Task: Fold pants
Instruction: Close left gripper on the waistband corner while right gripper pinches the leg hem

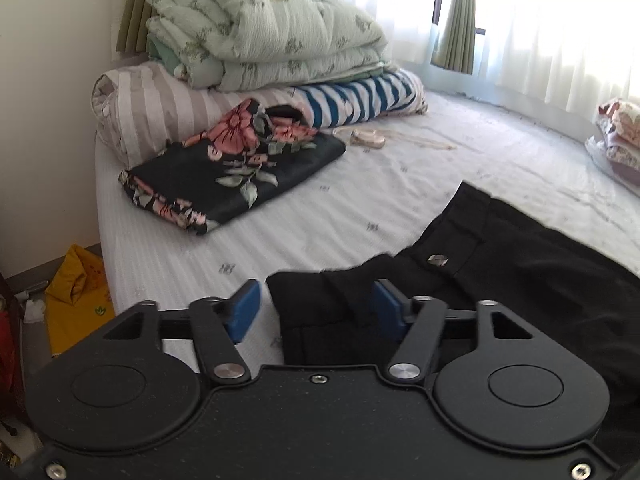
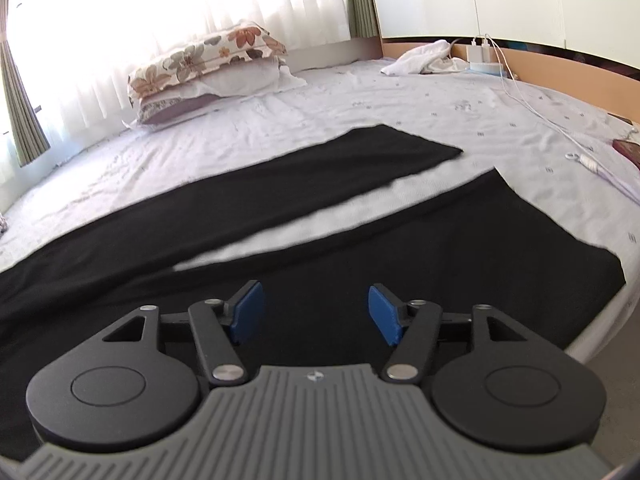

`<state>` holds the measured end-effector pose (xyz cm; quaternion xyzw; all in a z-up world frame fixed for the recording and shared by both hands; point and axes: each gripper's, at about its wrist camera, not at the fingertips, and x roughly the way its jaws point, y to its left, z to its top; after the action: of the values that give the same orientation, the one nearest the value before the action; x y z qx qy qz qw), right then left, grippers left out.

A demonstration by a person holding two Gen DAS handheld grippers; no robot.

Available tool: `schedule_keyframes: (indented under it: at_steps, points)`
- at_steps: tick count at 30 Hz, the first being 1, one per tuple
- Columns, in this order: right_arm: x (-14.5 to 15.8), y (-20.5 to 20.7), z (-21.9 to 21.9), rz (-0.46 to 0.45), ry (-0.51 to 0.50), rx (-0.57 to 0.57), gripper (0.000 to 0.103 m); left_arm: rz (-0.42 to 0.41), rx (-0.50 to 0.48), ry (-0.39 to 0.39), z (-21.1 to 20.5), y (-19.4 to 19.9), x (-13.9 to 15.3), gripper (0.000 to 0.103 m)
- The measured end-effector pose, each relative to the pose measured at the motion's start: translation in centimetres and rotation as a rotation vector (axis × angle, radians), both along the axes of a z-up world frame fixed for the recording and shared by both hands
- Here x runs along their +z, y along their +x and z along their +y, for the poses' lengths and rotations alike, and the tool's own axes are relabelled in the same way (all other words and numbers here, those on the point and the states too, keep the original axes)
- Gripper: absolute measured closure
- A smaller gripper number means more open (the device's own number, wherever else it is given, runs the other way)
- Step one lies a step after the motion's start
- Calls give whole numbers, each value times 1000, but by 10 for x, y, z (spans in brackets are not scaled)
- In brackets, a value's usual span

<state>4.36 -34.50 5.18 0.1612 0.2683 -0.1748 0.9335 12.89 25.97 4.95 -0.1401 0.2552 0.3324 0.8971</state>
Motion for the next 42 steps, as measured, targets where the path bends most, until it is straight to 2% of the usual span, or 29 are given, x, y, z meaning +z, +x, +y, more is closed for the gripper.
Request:
schedule_keyframes:
  at_steps: [2, 7, 10, 13, 19, 22, 24, 27, 30, 33, 36, 38, 42]
  points:
    - [12, 6, -3, -12, -5, 2, 22, -31, -14, 0, -3, 2, 14, 17]
    - [39, 19, -8, -58, -10, 18, 14, -89, -95, -1, -13, 15, 46, 9]
    - [55, 31, -13, -76, 8, 27, 8, -97, -163, -14, -18, 32, 63, 6]
    - [71, 45, -22, -84, 27, 34, 0, -74, -244, -68, -20, 58, 78, 4]
    - [98, 82, -45, -67, 31, 13, 0, -48, -306, -185, -14, 122, 87, 2]
    - [101, 106, -60, -35, 55, -3, 0, 25, -338, -253, -8, 163, 77, 2]
    - [97, 125, -72, -3, 91, -24, 0, 88, -346, -304, -5, 191, 64, 6]
    - [82, 159, -92, 67, 167, -64, 0, 140, -284, -402, 2, 228, 40, 7]
    - [59, 194, -109, 148, 240, -91, 0, 133, -237, -486, 9, 257, 19, 7]
    - [43, 224, -119, 179, 231, -137, 0, 137, -181, -538, 15, 281, -1, 7]
    - [31, 253, -126, 182, 194, -180, 0, 175, -95, -530, 19, 302, -16, 6]
    - [24, 272, -131, 172, 173, -211, 0, 185, -61, -490, 17, 315, -20, 1]
    - [9, 301, -137, 137, 111, -275, 0, 236, 21, -480, 18, 332, -26, 0]
